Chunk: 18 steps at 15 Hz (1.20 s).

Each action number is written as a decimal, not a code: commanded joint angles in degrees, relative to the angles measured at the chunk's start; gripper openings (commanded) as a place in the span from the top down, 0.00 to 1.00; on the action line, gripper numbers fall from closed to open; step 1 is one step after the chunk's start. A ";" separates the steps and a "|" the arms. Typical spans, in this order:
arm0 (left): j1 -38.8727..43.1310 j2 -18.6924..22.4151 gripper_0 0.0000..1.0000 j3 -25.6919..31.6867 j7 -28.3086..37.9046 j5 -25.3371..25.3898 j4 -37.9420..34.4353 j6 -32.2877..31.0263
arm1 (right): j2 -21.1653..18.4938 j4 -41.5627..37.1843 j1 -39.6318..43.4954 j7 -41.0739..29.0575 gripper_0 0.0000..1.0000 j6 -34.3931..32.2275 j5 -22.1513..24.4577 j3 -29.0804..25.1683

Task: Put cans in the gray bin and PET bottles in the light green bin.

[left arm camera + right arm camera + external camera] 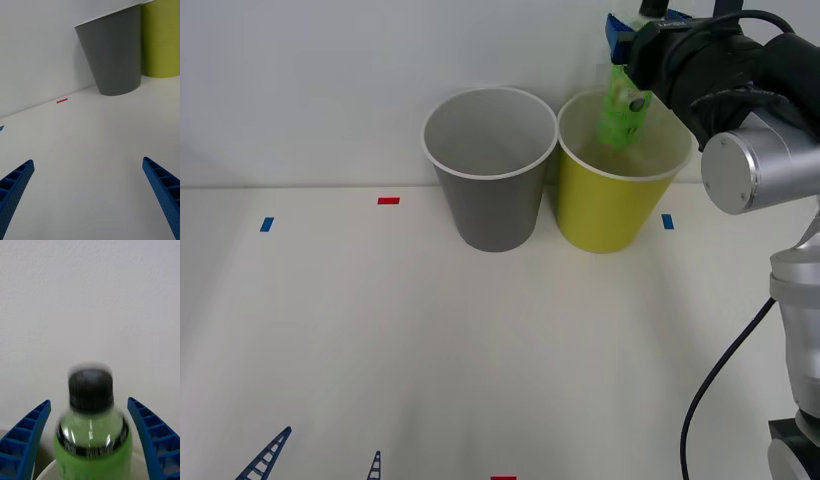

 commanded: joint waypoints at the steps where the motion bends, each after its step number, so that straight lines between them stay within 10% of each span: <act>1: 0.00 0.00 0.00 0.00 0.00 0.00 0.00 0.00 | 1.73 -2.57 0.56 0.53 0.00 0.01 1.22 0.00; 10: 0.00 0.00 0.00 0.00 0.00 0.00 0.00 0.00 | 1.55 -30.26 27.01 0.18 0.00 0.01 -0.89 0.70; 18: 0.00 0.00 0.00 0.00 0.00 0.00 0.00 0.00 | 1.64 -35.97 48.28 2.03 0.00 -7.81 -1.60 0.52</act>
